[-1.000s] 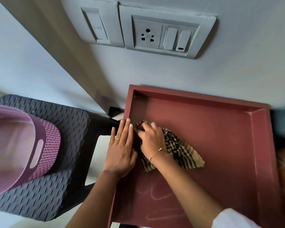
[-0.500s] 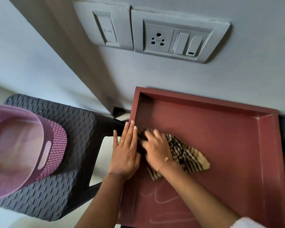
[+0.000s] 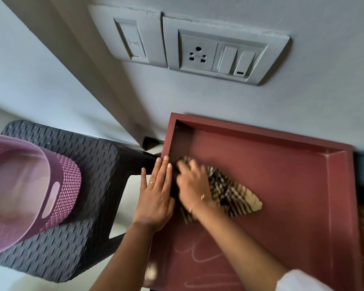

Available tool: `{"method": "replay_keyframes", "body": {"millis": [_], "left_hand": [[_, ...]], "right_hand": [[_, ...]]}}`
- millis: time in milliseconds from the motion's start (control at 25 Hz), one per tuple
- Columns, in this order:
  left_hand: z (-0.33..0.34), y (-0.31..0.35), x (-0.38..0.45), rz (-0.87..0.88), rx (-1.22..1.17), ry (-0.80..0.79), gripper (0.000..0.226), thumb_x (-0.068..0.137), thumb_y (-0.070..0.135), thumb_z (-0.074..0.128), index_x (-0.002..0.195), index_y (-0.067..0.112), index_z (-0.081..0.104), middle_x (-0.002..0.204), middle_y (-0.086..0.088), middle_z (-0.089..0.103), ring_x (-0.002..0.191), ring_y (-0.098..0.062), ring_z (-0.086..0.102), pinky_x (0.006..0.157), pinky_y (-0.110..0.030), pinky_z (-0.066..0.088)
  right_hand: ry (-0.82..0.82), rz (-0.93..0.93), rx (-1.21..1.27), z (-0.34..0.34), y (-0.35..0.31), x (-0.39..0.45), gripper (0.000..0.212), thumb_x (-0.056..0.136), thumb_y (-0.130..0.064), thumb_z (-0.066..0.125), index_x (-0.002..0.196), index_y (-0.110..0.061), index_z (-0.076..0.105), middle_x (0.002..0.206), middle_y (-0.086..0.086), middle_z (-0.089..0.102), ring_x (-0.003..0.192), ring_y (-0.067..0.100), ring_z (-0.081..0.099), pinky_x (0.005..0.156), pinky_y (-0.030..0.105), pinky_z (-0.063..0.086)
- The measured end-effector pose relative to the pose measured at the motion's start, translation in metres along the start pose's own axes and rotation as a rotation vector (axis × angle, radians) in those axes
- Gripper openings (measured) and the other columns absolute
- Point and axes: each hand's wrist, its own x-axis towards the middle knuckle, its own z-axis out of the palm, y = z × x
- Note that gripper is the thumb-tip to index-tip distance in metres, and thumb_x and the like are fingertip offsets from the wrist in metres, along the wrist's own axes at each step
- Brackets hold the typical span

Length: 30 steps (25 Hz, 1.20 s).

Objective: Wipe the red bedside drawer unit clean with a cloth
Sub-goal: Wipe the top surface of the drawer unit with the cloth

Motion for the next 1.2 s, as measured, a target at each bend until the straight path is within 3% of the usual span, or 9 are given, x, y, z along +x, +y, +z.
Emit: {"method": "replay_keyframes", "body": {"millis": [160,360,480,560,640,760,840,1040,1200], "left_hand": [[-0.003,0.003,-0.001,0.007,0.015,-0.001,0.077,0.069,0.022,0.036,0.141,-0.002,0.022,0.152,-0.016,0.020,0.144,-0.025,0.002,0.110,-0.053,0.009],[-0.002,0.000,0.002,-0.004,0.048,-0.024,0.078,0.066,0.018,0.033,0.141,-0.001,0.021,0.151,-0.018,0.022,0.145,-0.020,-0.003,0.111,-0.051,0.008],[-0.004,-0.003,0.000,-0.004,0.046,-0.040,0.076,0.069,0.020,0.034,0.141,-0.001,0.021,0.151,-0.019,0.022,0.145,-0.017,-0.005,0.112,-0.050,0.009],[-0.008,-0.001,0.001,0.001,0.062,-0.052,0.074,0.072,0.022,0.034,0.141,-0.003,0.022,0.151,-0.019,0.022,0.145,-0.016,-0.006,0.111,-0.056,0.014],[-0.011,0.000,0.002,-0.005,0.135,-0.079,0.075,0.073,0.026,0.033,0.140,-0.006,0.027,0.151,-0.020,0.022,0.144,-0.021,-0.001,0.107,-0.062,0.016],[-0.012,0.003,0.004,0.005,0.278,-0.112,0.073,0.075,0.029,0.031,0.138,-0.008,0.033,0.150,-0.023,0.024,0.141,-0.029,0.011,0.108,-0.058,-0.010],[-0.015,0.015,0.001,0.011,0.334,-0.103,0.071,0.076,0.030,0.030,0.137,-0.008,0.034,0.148,-0.025,0.027,0.141,-0.032,0.011,0.106,-0.052,-0.023],[0.010,0.081,-0.061,0.291,0.264,-0.181,0.076,0.078,0.044,0.037,0.134,-0.007,0.031,0.141,-0.029,0.038,0.144,-0.029,-0.003,0.113,-0.049,-0.001],[0.038,0.131,-0.107,0.478,0.227,-0.477,0.100,0.068,0.070,0.045,0.131,-0.006,0.045,0.138,-0.024,0.045,0.139,-0.033,0.021,0.112,-0.042,0.010]], "right_hand": [[-0.141,-0.259,0.022,-0.005,0.011,-0.041,0.016,0.068,-0.020,0.054,0.066,-0.024,0.070,0.084,-0.008,0.061,0.079,0.022,0.054,0.056,0.030,0.042],[0.041,0.237,0.110,0.001,0.005,0.002,0.023,0.067,-0.010,0.056,0.085,-0.020,0.066,0.084,-0.002,0.066,0.071,0.025,0.058,0.056,0.032,0.046],[0.041,0.157,0.140,0.004,-0.005,-0.028,0.020,0.073,-0.013,0.045,0.078,-0.019,0.063,0.081,0.000,0.063,0.069,0.026,0.057,0.056,0.032,0.048],[0.066,0.176,0.174,0.000,0.037,-0.066,0.015,0.070,-0.011,0.058,0.079,-0.019,0.066,0.087,0.004,0.062,0.072,0.029,0.056,0.058,0.035,0.050],[0.149,0.412,0.180,-0.012,0.106,-0.101,0.022,0.066,-0.004,0.069,0.084,-0.016,0.069,0.096,0.013,0.061,0.079,0.036,0.056,0.067,0.041,0.051],[0.219,0.717,0.064,-0.039,0.204,-0.138,0.026,0.066,0.005,0.071,0.088,-0.008,0.071,0.104,0.026,0.058,0.092,0.046,0.055,0.080,0.047,0.048],[0.211,0.783,-0.024,-0.041,0.216,-0.154,0.031,0.066,0.009,0.070,0.095,-0.003,0.070,0.106,0.028,0.059,0.095,0.047,0.055,0.079,0.048,0.049],[0.256,0.756,-0.104,-0.017,0.144,-0.283,0.046,0.051,0.018,0.076,0.093,0.001,0.070,0.106,0.024,0.066,0.088,0.040,0.065,0.070,0.045,0.056],[0.257,0.825,-0.011,-0.021,0.134,-0.303,0.039,0.060,0.020,0.069,0.095,0.003,0.069,0.114,0.022,0.064,0.096,0.037,0.065,0.076,0.043,0.055]]}}
